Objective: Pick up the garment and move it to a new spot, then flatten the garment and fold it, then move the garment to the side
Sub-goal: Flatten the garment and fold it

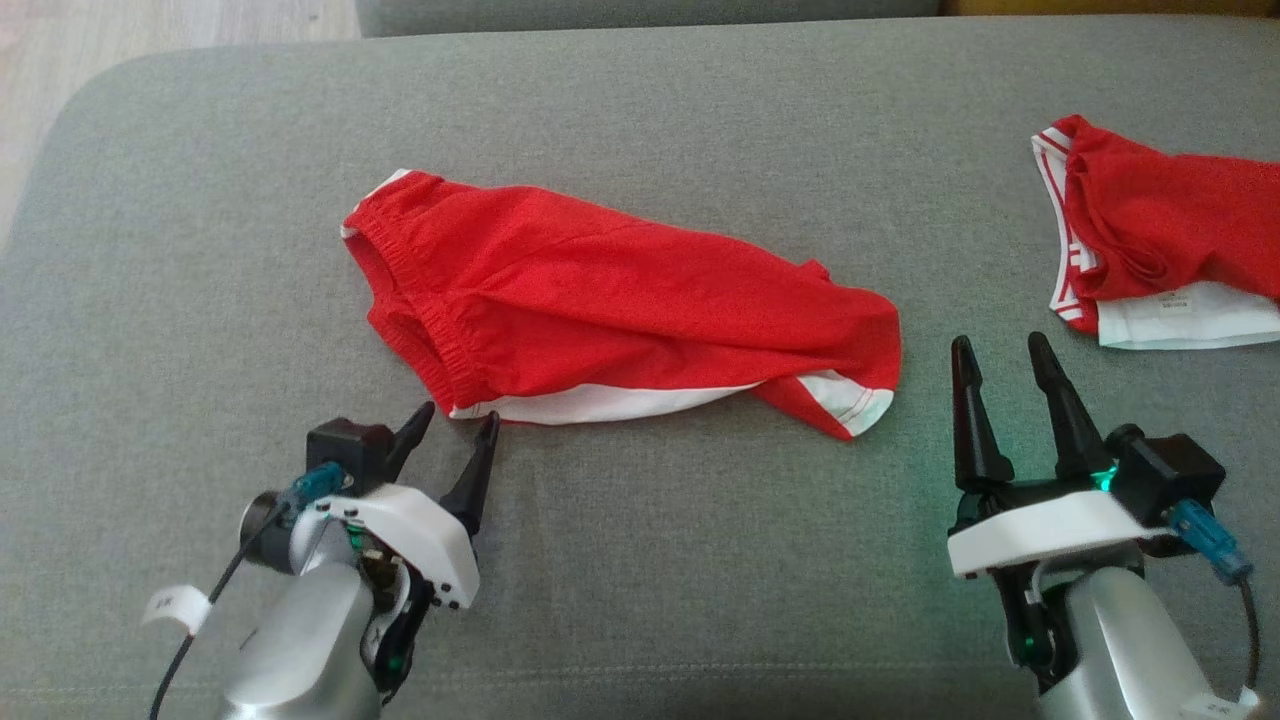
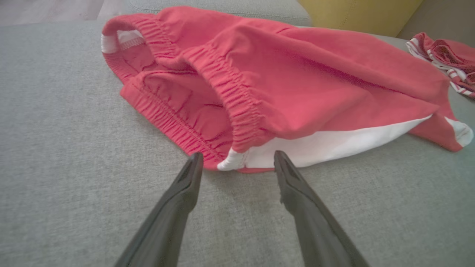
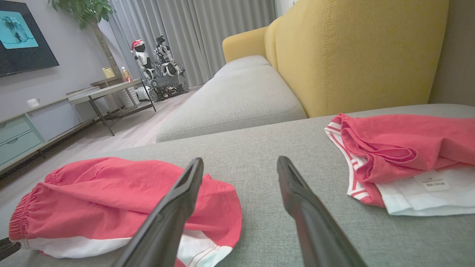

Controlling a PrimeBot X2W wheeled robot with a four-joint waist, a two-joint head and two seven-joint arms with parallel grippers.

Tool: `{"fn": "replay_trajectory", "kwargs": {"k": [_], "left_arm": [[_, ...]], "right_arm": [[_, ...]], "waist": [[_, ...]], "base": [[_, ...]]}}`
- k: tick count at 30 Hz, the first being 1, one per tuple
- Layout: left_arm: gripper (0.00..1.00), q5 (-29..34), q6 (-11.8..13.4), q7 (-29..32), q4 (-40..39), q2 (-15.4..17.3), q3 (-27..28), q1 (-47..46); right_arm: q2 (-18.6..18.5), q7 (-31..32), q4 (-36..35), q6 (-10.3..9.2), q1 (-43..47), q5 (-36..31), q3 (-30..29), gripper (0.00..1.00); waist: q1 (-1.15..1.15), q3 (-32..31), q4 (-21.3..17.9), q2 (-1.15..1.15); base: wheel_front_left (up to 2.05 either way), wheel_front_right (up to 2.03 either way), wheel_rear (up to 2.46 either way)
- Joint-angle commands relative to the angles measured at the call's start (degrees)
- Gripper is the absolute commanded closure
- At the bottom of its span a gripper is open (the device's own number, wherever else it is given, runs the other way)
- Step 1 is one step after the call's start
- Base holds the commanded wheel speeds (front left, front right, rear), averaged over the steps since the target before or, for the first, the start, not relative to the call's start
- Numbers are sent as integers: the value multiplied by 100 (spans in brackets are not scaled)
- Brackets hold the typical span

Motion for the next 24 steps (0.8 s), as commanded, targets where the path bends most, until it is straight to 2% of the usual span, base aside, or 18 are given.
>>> {"fn": "replay_trajectory", "kwargs": {"k": [1,16,17,18,24], "left_arm": [[0,47,-50,-74,-41,123,154,-335],[0,106,-160,-123,405,53,95,-641],[43,99,-170,-123,440,45,92,-660],[99,83,-180,-124,471,35,94,-676],[100,19,-203,-126,376,17,240,-704]], "right_arm": [[-9,-62,-150,-5,-209,-19,133,0],[-9,-62,-113,-5,-268,-10,145,0],[-9,-62,-112,-5,-273,-11,146,0],[-9,-62,-110,-5,-277,-13,146,0],[-9,-62,22,-5,-244,-81,172,0]], "waist": [[0,21,-18,0],[0,125,-94,0],[0,133,-97,0],[0,139,-99,0],[0,105,-77,0]], "base": [[0,0,0],[0,0,0],[0,0,0],[0,0,0],[0,0,0]]}}
